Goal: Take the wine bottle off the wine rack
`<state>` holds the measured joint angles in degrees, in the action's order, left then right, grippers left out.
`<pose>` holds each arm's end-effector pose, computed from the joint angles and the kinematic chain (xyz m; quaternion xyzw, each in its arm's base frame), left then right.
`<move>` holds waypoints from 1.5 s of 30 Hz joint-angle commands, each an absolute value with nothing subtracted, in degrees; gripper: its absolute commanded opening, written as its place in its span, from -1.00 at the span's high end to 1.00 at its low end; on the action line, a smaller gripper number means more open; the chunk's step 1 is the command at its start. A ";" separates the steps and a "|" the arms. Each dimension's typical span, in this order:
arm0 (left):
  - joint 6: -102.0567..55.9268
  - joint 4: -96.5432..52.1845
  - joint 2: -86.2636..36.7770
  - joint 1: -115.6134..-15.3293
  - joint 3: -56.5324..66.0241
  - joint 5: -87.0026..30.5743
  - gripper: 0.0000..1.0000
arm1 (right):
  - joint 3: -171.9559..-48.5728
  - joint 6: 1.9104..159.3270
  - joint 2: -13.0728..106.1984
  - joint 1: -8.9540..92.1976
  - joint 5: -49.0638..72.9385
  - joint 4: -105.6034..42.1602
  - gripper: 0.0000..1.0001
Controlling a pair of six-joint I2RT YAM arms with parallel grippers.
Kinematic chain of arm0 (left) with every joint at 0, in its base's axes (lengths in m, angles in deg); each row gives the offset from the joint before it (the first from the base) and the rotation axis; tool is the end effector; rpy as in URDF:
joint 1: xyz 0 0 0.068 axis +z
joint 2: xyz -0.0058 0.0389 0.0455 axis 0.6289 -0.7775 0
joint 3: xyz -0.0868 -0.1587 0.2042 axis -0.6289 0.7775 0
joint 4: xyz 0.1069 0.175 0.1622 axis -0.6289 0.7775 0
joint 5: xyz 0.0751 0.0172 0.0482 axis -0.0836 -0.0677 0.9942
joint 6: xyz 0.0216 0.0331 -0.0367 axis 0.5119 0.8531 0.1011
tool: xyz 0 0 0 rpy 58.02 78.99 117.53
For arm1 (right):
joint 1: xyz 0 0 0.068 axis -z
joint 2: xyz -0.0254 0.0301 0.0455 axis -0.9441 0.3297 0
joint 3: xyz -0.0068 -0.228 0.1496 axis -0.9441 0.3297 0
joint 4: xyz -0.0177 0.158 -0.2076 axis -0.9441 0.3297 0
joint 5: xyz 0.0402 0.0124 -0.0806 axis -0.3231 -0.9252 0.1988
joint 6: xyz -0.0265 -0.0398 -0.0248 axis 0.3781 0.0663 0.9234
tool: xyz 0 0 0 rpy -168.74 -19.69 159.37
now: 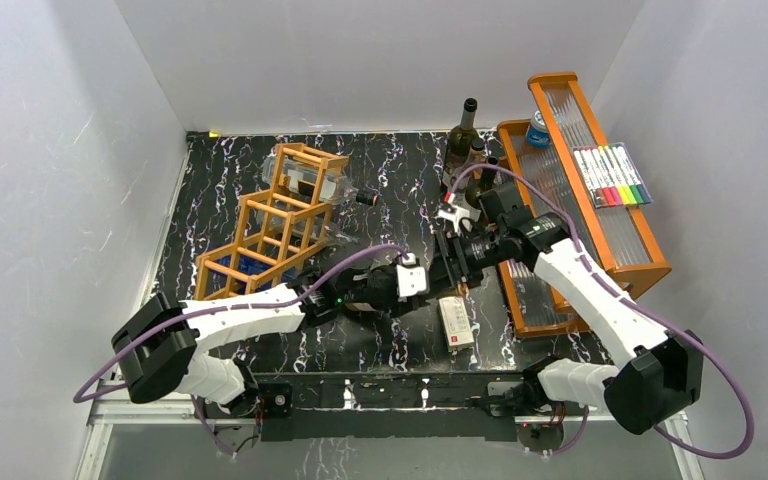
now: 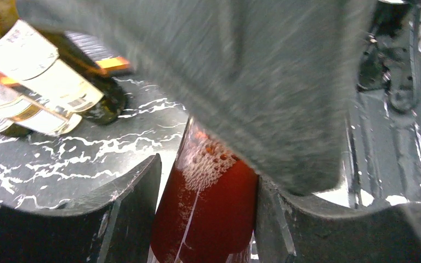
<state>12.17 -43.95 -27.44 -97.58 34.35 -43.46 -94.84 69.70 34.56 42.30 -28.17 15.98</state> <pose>0.1464 -0.2671 0.2566 0.5962 0.4871 -0.3363 0.5424 0.1899 0.1329 0.2993 -0.1958 0.8626 0.4585 0.0855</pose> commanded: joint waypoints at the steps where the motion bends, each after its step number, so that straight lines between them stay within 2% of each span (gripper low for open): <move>1: 5.20 -49.31 -26.00 -97.99 34.98 -43.56 0.97 | -103.12 71.17 30.82 42.72 -28.82 4.62 -0.70; 6: -0.34 -51.11 -25.26 -97.93 35.53 -39.08 1.00 | -105.93 64.74 27.82 42.86 -16.38 1.63 -0.94; 14: -9.65 -56.29 -22.39 -97.95 37.85 -30.56 1.00 | -109.22 59.10 23.44 42.94 8.24 4.80 -0.96; 21: -13.70 -56.21 -21.28 -97.90 36.28 -24.81 1.00 | -106.40 57.64 21.61 42.93 8.02 2.23 -0.96; 30: -16.85 -55.33 -22.50 -97.86 32.99 -22.28 1.00 | -100.25 55.29 22.75 42.89 1.24 -0.07 -0.96; 36: -18.17 -55.66 -22.66 -97.88 32.99 -21.78 1.00 | -93.44 52.19 23.51 42.93 -6.65 -7.96 -0.80; 39: -18.25 -55.31 -22.60 -97.89 32.73 -21.88 1.00 | -91.38 51.62 25.63 42.89 -10.42 -9.93 -0.63; 42: -18.17 -55.13 -22.60 -97.88 32.49 -22.02 1.00 | -88.91 49.81 27.89 42.94 -14.01 -13.58 -0.32; 45: -18.00 -54.53 -22.89 -97.90 32.02 -22.16 1.00 | -86.45 47.32 29.16 42.59 -17.55 -17.90 -0.18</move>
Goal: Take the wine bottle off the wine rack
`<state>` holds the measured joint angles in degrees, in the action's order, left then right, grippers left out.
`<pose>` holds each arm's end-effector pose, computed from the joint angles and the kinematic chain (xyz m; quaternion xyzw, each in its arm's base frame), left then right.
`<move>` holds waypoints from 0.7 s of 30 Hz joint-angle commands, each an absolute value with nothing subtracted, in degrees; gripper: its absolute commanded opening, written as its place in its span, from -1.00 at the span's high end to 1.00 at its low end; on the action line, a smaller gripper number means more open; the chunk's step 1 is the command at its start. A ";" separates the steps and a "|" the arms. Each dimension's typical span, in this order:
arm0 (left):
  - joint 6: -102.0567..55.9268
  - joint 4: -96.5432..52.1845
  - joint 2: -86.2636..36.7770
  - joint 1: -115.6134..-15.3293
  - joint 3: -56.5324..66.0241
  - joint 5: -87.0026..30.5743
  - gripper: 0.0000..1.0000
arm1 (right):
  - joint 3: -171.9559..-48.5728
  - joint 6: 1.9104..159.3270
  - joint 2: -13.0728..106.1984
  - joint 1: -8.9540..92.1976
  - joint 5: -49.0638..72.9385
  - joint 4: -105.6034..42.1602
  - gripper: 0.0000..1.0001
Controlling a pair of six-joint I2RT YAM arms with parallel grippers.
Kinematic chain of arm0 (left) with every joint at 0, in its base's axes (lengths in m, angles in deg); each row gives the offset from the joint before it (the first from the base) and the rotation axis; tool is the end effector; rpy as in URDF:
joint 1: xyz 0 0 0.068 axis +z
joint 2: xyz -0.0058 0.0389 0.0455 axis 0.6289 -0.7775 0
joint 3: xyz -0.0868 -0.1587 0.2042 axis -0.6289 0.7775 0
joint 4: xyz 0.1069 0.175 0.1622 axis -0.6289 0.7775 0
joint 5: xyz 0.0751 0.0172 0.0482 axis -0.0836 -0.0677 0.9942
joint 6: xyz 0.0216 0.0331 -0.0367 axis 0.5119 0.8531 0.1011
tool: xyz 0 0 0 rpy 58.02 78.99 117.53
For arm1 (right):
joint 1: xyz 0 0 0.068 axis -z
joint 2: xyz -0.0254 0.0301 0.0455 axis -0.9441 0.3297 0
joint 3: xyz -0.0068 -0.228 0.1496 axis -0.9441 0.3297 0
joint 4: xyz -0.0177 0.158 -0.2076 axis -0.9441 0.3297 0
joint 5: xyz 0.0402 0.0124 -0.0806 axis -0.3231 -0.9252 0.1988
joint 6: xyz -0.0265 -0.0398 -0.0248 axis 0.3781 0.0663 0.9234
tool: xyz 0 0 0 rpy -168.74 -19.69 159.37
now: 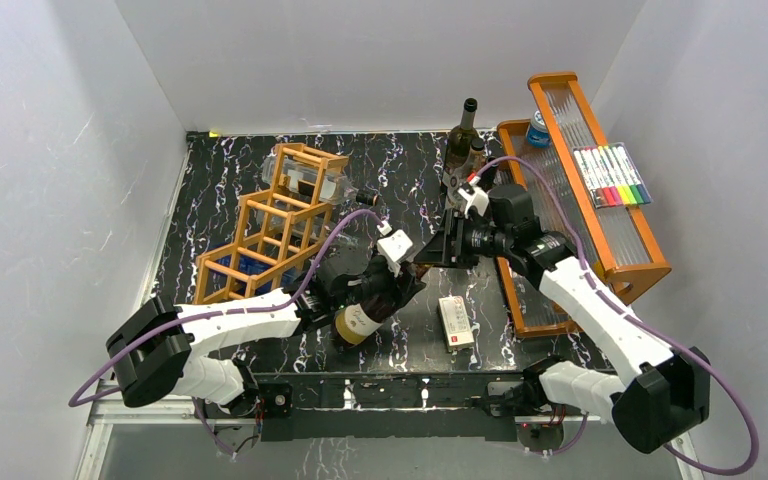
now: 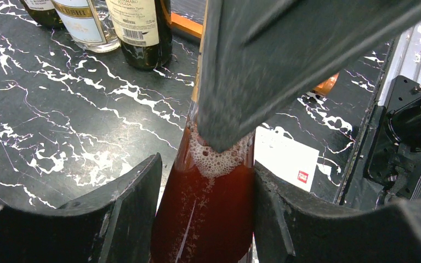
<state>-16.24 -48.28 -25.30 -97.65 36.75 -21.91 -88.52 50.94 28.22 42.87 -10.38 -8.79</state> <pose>0.1541 -0.2555 0.2605 0.3511 0.6654 -0.3572 0.5535 0.2030 0.1275 0.3137 -0.0606 0.8534 0.4397 0.2734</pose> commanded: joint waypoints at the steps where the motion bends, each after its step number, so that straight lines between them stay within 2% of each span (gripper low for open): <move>1: -17.92 -54.36 -22.90 -97.86 31.86 -22.16 1.00 | -85.89 46.76 29.15 42.40 -17.89 -18.88 -0.15; 3: -18.03 -54.32 -23.03 -97.90 31.79 -22.16 1.00 | -85.17 46.55 29.10 41.83 -17.59 -19.56 -0.10; 7: -18.44 -54.05 -22.93 -97.86 31.91 -22.57 1.00 | -85.21 47.30 28.69 41.66 -15.83 -18.30 0.17; 10: -18.50 -53.57 -22.53 -97.90 31.95 -22.85 1.00 | -85.47 47.62 27.86 41.66 -14.06 -18.59 0.30; 14: -18.54 -51.45 -21.84 -97.89 31.42 -23.21 1.00 | -86.76 48.11 27.88 41.66 -13.11 -18.86 0.78; 15: -18.53 -50.16 -21.58 -97.88 30.95 -23.40 0.87 | -87.36 48.52 27.76 41.66 -12.33 -18.53 0.87; 17: -18.83 -47.02 -20.97 -97.87 30.32 -23.55 0.38 | -89.28 50.24 27.58 41.66 -10.60 -17.39 1.00; 21: -19.40 -44.12 -18.68 -97.86 31.14 -23.82 -0.29 | -94.70 54.39 27.71 41.67 -7.31 -14.95 1.00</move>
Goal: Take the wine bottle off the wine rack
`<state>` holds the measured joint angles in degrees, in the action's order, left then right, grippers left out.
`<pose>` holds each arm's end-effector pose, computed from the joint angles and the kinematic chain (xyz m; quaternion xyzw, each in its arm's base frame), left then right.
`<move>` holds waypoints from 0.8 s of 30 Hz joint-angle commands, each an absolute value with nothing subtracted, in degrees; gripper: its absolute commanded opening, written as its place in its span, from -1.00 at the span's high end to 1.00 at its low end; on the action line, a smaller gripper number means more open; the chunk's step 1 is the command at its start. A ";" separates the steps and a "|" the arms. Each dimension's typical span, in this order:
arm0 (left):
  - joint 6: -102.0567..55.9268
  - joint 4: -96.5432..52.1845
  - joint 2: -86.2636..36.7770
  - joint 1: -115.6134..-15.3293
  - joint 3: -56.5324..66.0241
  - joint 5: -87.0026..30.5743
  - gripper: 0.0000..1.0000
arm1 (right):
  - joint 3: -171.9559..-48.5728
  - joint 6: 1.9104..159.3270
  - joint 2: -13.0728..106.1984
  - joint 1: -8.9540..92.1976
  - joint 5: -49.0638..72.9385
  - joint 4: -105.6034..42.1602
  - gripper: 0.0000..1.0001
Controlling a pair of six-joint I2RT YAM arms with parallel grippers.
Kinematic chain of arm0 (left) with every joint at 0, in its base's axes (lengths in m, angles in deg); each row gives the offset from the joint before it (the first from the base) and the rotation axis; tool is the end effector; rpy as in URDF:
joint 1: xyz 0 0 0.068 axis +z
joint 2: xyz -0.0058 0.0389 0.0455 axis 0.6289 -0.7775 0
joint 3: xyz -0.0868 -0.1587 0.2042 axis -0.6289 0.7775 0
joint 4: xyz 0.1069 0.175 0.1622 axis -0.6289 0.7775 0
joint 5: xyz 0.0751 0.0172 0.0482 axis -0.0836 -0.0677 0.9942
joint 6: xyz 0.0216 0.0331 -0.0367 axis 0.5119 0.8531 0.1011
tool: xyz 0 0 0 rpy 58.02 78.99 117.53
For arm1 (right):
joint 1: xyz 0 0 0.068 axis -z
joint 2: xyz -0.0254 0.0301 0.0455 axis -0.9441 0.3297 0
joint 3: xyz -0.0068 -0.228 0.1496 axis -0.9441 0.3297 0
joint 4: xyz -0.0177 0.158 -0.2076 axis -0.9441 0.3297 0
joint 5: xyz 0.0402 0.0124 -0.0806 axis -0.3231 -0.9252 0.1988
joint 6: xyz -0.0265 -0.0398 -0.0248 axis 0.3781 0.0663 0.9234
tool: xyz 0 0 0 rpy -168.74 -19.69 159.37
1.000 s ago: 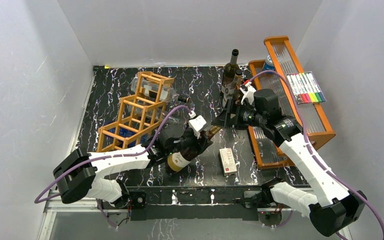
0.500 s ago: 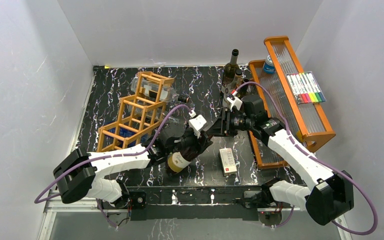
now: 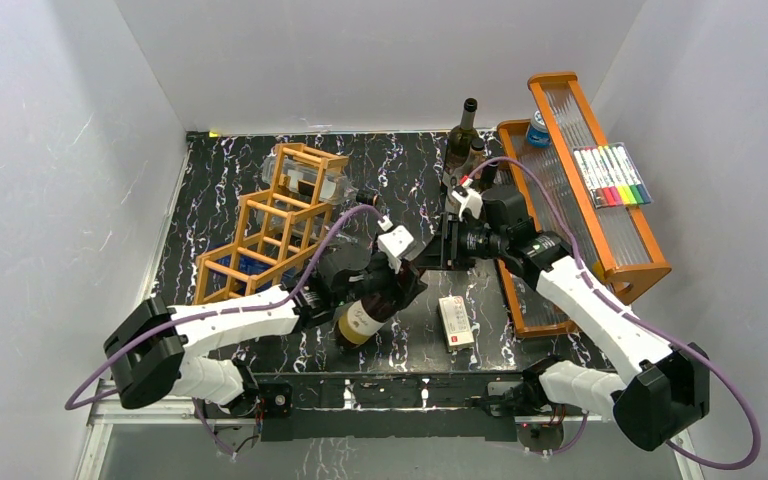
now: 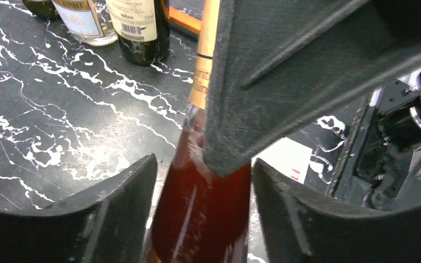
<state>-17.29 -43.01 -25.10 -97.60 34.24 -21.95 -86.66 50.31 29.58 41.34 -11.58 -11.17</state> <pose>0.1557 -0.2576 0.2666 0.3511 0.6818 -0.3534 0.5358 0.2038 0.1361 0.3013 -0.0704 0.8540 0.4488 0.2534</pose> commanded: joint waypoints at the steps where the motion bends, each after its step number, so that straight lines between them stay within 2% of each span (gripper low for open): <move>1: -19.66 -43.59 -17.86 -97.86 31.49 -23.63 -0.64 | -95.87 55.59 27.95 41.68 -6.64 -14.27 1.00; 2: -19.94 -42.79 -17.05 -97.92 31.70 -23.45 -0.90 | -97.05 56.80 28.31 41.67 -5.94 -13.58 1.00; 3: -20.16 -41.86 -16.11 -97.89 31.73 -23.13 -0.96 | -98.22 57.97 28.77 41.66 -5.25 -12.91 1.00; 10: -20.54 -31.34 -7.59 -97.90 30.17 -20.37 -0.97 | -108.46 68.79 35.72 41.68 -2.24 -8.68 1.00; 17: -22.47 -18.07 1.28 -97.86 26.82 -11.90 -0.96 | -122.11 74.12 45.61 41.21 3.36 -5.75 1.00; 24: -24.87 -11.51 7.47 -97.88 25.74 -8.76 -0.96 | -137.54 79.19 56.41 38.47 17.47 -0.64 1.00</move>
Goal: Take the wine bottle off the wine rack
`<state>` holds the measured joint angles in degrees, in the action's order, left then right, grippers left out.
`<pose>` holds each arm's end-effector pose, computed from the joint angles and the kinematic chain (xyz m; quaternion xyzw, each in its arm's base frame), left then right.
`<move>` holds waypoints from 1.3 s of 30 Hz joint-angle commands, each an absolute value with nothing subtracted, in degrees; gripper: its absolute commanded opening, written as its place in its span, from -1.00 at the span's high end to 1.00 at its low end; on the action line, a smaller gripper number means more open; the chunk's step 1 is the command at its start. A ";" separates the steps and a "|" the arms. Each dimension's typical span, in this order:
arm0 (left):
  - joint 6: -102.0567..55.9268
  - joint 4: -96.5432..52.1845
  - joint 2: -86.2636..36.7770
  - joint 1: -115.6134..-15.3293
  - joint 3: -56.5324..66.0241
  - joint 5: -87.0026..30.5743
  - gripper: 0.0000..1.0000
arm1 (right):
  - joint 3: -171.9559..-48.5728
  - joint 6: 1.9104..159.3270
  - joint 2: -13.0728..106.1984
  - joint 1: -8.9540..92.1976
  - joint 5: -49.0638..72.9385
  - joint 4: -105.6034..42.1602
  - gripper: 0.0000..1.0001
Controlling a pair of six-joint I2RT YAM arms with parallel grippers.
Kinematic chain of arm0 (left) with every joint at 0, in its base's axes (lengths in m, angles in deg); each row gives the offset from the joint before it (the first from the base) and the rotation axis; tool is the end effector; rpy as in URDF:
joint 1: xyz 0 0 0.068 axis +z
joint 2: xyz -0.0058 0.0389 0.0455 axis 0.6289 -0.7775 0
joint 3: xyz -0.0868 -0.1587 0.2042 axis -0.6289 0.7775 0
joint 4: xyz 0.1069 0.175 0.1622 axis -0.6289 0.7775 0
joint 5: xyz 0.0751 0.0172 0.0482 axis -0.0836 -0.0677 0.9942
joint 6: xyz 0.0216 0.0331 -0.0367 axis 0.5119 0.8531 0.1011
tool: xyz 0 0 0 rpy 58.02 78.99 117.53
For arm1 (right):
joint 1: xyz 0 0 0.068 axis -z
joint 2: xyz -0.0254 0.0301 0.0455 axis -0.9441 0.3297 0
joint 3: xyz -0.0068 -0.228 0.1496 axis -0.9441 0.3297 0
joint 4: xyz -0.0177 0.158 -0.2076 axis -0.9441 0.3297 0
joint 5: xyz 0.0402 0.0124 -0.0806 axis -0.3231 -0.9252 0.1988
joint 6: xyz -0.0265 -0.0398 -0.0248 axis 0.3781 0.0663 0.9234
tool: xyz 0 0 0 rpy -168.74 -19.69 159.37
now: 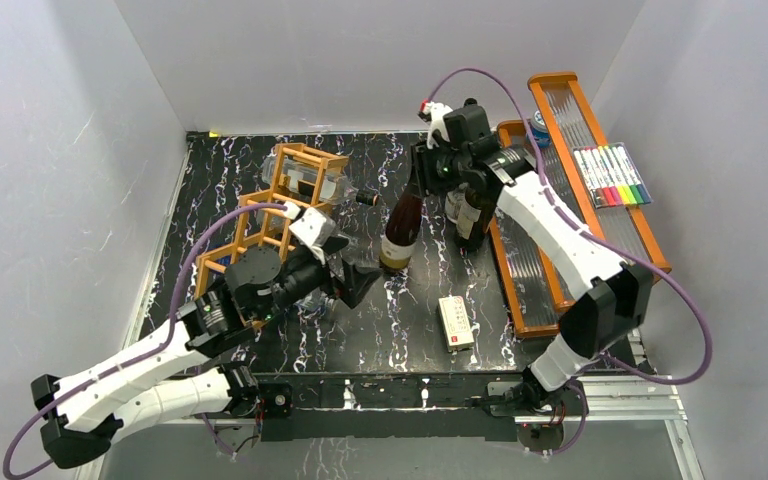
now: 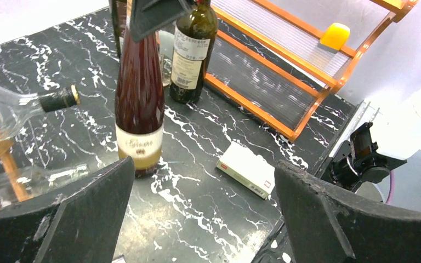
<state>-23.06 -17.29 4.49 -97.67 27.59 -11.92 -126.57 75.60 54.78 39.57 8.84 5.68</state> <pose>0.1018 -0.1578 0.3780 0.2355 0.6644 -0.3669 0.6071 0.2940 0.1857 0.3857 -0.1909 0.8647 0.2449 0.3947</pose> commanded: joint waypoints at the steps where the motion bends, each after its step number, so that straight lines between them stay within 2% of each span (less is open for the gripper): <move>1: -25.11 -11.04 7.97 -97.86 25.84 -8.57 -0.96 | -139.39 79.66 57.76 38.46 19.62 -0.27 1.00; 6: -26.39 -9.16 9.63 -97.86 25.47 -7.32 -0.96 | -148.68 82.17 64.24 38.42 25.92 0.66 1.00; 12: -27.23 -7.69 10.66 -97.86 24.59 -7.40 -0.96 | -151.45 84.77 68.85 38.50 32.18 -5.01 1.00; 20: -28.59 -5.78 11.32 -97.91 23.54 -6.98 -0.96 | -157.46 85.06 74.64 40.92 34.09 -9.30 1.00; 32: -28.71 -3.89 11.55 -97.86 22.02 -5.96 -0.96 | -154.80 86.36 74.95 42.84 33.32 -19.44 1.00; 39: -28.63 -3.65 11.38 -97.86 21.95 -5.60 -0.96 | -155.27 87.20 75.76 43.17 33.82 -20.52 1.00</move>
<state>-28.63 -4.11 10.96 -97.65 24.01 -6.78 -152.12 85.02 79.37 42.80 31.44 -3.80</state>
